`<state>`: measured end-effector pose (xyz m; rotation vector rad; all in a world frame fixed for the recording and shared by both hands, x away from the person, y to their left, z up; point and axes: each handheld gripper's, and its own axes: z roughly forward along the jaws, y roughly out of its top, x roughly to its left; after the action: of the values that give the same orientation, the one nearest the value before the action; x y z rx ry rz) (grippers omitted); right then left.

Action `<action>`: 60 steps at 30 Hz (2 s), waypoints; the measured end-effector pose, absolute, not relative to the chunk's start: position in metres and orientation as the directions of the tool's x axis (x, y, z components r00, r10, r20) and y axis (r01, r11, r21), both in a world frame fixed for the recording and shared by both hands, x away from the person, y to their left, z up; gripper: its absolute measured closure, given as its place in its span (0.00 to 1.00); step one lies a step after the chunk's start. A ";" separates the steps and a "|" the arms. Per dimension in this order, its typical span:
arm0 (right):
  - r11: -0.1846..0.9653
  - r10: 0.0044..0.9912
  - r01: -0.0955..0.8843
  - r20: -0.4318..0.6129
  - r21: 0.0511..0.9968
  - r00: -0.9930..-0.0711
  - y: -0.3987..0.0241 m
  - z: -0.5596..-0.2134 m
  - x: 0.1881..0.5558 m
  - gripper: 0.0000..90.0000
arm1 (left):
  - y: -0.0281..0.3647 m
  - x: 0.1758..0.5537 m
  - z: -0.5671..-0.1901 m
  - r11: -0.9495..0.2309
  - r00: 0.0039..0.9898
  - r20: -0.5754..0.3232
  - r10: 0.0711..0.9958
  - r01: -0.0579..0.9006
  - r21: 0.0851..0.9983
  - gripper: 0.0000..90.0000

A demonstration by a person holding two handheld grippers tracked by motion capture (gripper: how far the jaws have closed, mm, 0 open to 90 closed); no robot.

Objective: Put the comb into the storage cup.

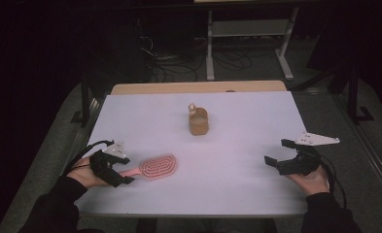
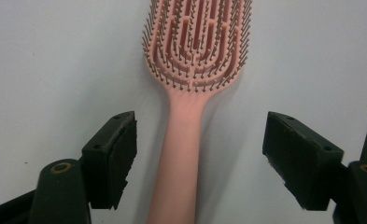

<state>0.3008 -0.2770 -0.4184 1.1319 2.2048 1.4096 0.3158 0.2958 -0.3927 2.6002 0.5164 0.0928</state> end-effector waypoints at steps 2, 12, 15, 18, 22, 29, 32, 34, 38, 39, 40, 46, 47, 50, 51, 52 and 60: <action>0.213 0.742 0.460 0.163 0.862 -0.650 -0.277 -0.418 0.301 0.00 | 0.295 0.317 -0.394 -0.815 0.928 -0.029 0.372 0.342 0.468 0.25; 0.213 0.741 0.459 0.164 0.862 -0.652 -0.277 -0.418 0.301 0.00 | 0.288 0.323 -0.404 -0.834 0.932 -0.044 0.361 0.343 0.431 0.16; 0.213 0.740 0.459 0.165 0.862 -0.652 -0.277 -0.418 0.301 0.00 | 0.287 0.325 -0.406 -0.841 0.933 -0.041 0.357 0.340 0.422 0.17; 0.213 0.740 0.459 0.164 0.862 -0.652 -0.277 -0.418 0.301 0.00 | 0.285 0.325 -0.409 -0.847 0.935 -0.036 0.352 0.335 0.413 0.20; 0.214 0.739 0.459 0.164 0.862 -0.653 -0.277 -0.418 0.301 0.00 | 0.284 0.327 -0.411 -0.853 0.939 -0.042 0.342 0.329 0.404 0.26; 0.214 0.739 0.459 0.164 0.862 -0.653 -0.277 -0.418 0.301 0.00 | 0.284 0.329 -0.413 -0.849 0.931 -0.045 0.363 0.351 0.394 0.41; 0.214 0.739 0.459 0.164 0.862 -0.653 -0.277 -0.419 0.301 0.00 | 0.284 0.330 -0.414 -0.848 0.928 -0.046 0.370 0.357 0.392 0.48; 0.214 0.739 0.459 0.164 0.862 -0.653 -0.277 -0.418 0.301 0.00 | 0.284 0.331 -0.414 -0.849 0.928 -0.040 0.369 0.355 0.392 0.53; 0.214 0.739 0.459 0.164 0.862 -0.653 -0.277 -0.418 0.301 0.00 | 0.283 0.331 -0.416 -0.855 0.931 -0.031 0.363 0.346 0.386 0.61; 0.214 0.739 0.459 0.165 0.862 -0.653 -0.277 -0.419 0.301 0.00 | 0.282 0.330 -0.416 -0.857 0.931 -0.021 0.365 0.345 0.383 0.63; 0.214 0.739 0.459 0.165 0.862 -0.654 -0.277 -0.419 0.301 0.00 | 0.282 0.330 -0.416 -0.861 0.931 -0.007 0.366 0.341 0.377 0.65; 0.213 0.739 0.459 0.166 0.863 -0.654 -0.277 -0.418 0.301 0.00 | 0.278 0.328 -0.417 -0.877 0.937 0.024 0.349 0.317 0.361 0.76; 0.212 0.739 0.459 0.166 0.863 -0.653 -0.277 -0.418 0.301 0.00 | 0.276 0.328 -0.417 -0.880 0.937 0.033 0.348 0.314 0.357 0.77; 0.213 0.739 0.461 0.167 0.861 -0.652 -0.277 -0.419 0.301 0.00 | 0.274 0.327 -0.415 -0.880 0.939 0.044 0.341 0.302 0.367 0.77; 0.214 0.739 0.461 0.166 0.861 -0.653 -0.277 -0.419 0.301 0.00 | 0.274 0.327 -0.413 -0.876 0.939 0.047 0.342 0.300 0.378 0.77; 0.216 0.738 0.459 0.163 0.862 -0.655 -0.277 -0.419 0.301 0.00 | 0.274 0.327 -0.412 -0.871 0.938 0.045 0.343 0.299 0.390 0.77; 0.213 0.738 0.459 0.166 0.863 -0.654 -0.277 -0.418 0.301 0.00 | 0.275 0.328 -0.402 -0.845 0.935 0.044 0.353 0.298 0.443 0.77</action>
<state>0.3006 -0.2771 -0.4184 1.1281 2.2090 1.4156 0.3280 0.2753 -0.4016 2.6511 0.4696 0.1715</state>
